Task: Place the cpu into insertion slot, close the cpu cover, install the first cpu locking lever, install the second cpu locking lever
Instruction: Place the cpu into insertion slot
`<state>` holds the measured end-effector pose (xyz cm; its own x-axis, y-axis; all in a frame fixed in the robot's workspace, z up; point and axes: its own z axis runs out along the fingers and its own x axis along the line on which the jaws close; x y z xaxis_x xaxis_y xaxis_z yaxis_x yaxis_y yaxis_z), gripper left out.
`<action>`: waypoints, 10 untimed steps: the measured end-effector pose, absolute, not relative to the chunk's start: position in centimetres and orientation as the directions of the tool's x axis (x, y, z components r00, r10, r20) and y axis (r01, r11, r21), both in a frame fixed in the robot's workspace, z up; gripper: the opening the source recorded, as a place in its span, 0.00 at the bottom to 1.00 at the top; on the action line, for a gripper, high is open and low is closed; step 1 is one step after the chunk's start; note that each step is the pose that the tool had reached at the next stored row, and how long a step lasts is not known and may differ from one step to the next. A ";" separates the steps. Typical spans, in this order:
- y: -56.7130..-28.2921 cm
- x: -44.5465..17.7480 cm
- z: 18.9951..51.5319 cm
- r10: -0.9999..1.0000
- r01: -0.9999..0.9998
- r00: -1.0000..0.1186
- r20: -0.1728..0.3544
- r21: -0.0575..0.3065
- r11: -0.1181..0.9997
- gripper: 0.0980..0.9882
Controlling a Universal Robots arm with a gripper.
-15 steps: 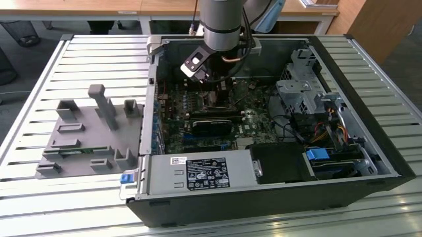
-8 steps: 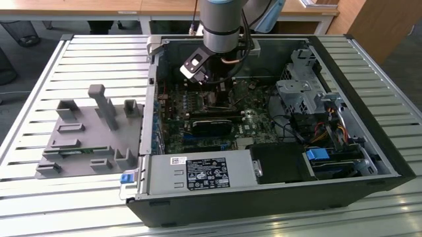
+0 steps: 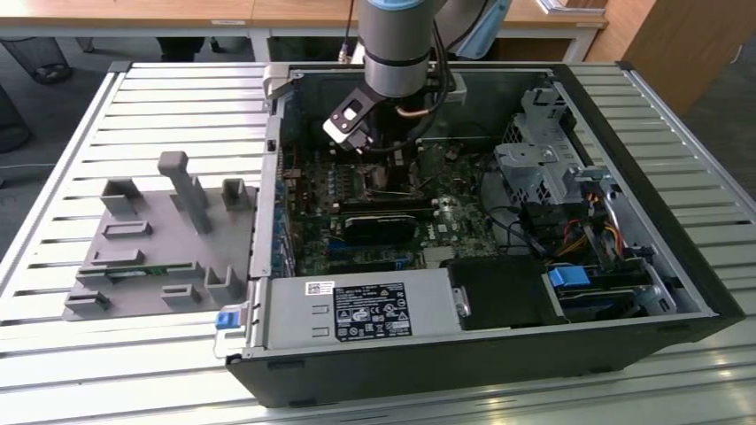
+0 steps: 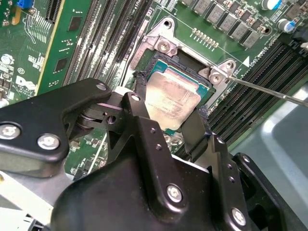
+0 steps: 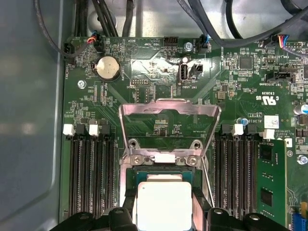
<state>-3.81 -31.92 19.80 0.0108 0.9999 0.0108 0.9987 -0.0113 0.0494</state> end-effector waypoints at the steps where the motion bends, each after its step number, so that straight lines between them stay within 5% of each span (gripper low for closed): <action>1: -31.9 -3.8 19.8 1.000 0.999 0.012 0.011 0.049 -0.013 0.49; 10: -31.9 -3.8 19.4 1.000 0.999 0.018 0.011 0.049 -0.018 0.49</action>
